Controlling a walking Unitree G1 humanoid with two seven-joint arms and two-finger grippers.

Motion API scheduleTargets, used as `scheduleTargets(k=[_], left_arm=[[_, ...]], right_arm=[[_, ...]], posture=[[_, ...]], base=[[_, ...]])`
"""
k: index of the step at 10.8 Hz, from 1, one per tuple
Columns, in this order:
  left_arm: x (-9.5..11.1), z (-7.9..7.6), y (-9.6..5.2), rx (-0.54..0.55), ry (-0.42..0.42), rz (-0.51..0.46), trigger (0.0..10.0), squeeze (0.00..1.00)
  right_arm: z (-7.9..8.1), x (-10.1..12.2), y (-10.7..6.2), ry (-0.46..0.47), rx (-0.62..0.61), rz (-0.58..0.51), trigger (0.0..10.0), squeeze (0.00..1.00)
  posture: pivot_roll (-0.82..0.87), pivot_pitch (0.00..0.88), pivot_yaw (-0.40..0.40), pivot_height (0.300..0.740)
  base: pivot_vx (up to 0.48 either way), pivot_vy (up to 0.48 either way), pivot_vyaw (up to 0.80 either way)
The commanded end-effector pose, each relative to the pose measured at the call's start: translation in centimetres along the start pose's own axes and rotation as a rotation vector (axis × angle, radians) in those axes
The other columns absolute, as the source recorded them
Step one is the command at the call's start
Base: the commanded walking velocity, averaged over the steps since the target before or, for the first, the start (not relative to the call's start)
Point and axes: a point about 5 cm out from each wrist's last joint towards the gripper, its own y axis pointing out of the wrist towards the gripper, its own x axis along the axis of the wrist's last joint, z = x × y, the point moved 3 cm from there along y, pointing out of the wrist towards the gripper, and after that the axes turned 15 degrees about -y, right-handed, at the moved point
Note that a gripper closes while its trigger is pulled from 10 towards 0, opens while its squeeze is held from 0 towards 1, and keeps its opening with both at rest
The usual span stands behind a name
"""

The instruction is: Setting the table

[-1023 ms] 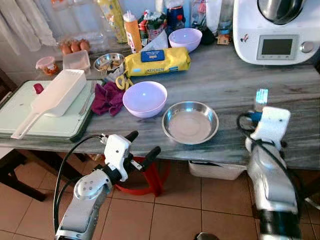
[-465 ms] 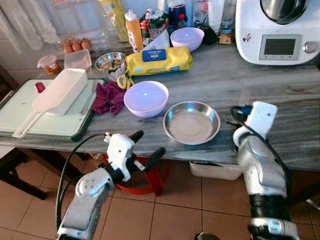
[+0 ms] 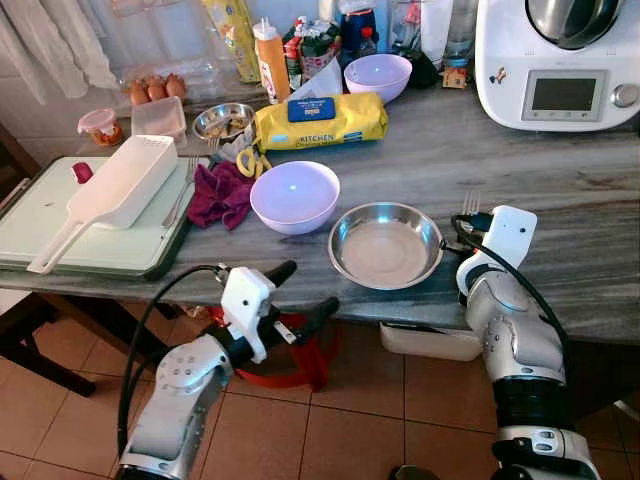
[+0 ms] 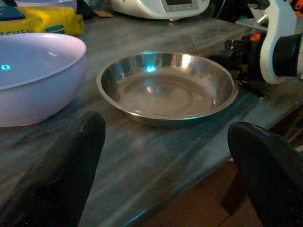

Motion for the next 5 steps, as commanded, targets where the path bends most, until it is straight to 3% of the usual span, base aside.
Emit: scheduleTargets(k=[1,5], left_arm=[[0.57,-0.12,-0.10,-0.012,0.016,-0.009,10.0,0.00],[0.58,-0.26,0.15,-0.017,0.021,-0.004,10.0,0.00]], right_arm=[[0.45,-1.02,-0.05,0.001,0.029,0.049,10.0,0.00],[0.86,-1.90,-0.12,-0.041,0.085,0.081,10.0,0.00]], posture=[[-0.19,0.109,0.119,0.740],[-0.19,0.110,0.124,0.740]], base=[[0.000,0.000,0.00],[0.000,0.000,0.00]])
